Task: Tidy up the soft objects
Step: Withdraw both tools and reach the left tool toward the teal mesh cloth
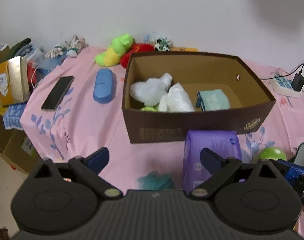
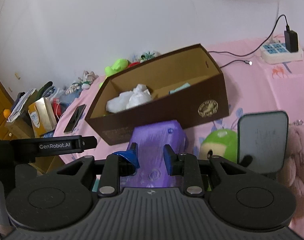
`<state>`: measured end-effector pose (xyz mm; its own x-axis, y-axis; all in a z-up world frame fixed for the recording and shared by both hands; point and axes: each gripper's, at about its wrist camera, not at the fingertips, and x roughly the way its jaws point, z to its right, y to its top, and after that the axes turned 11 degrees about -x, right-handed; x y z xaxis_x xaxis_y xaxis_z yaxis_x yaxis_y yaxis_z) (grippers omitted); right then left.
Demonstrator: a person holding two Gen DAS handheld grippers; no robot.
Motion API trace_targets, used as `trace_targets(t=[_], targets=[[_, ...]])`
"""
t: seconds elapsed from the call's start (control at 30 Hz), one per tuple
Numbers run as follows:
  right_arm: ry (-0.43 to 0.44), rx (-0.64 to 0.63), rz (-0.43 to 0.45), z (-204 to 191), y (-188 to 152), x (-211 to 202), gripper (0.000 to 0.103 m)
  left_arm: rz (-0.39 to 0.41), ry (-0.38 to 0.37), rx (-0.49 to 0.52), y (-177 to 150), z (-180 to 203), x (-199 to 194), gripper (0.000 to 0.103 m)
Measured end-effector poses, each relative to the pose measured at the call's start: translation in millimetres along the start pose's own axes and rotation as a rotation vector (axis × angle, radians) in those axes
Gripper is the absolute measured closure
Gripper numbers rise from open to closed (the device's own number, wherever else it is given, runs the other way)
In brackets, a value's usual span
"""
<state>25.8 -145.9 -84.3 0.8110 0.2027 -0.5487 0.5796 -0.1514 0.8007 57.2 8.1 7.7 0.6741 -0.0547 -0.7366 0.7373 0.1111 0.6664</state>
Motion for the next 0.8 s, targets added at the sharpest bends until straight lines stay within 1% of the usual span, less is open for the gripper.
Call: trace_targets(t=[0.3,0.8], targets=[[0.010,-0.002,-0.045,-2.3,-16.0,-3.5,0.092,-0.035,0.011,-0.025,-16.2,-7.4,-3.8,0.006],[0.024,-0.001,-0.110,-2.4,-36.2,-6.0,0.090,-0.100,0.036,-0.033,-43.0,-12.8,0.4,0.006]])
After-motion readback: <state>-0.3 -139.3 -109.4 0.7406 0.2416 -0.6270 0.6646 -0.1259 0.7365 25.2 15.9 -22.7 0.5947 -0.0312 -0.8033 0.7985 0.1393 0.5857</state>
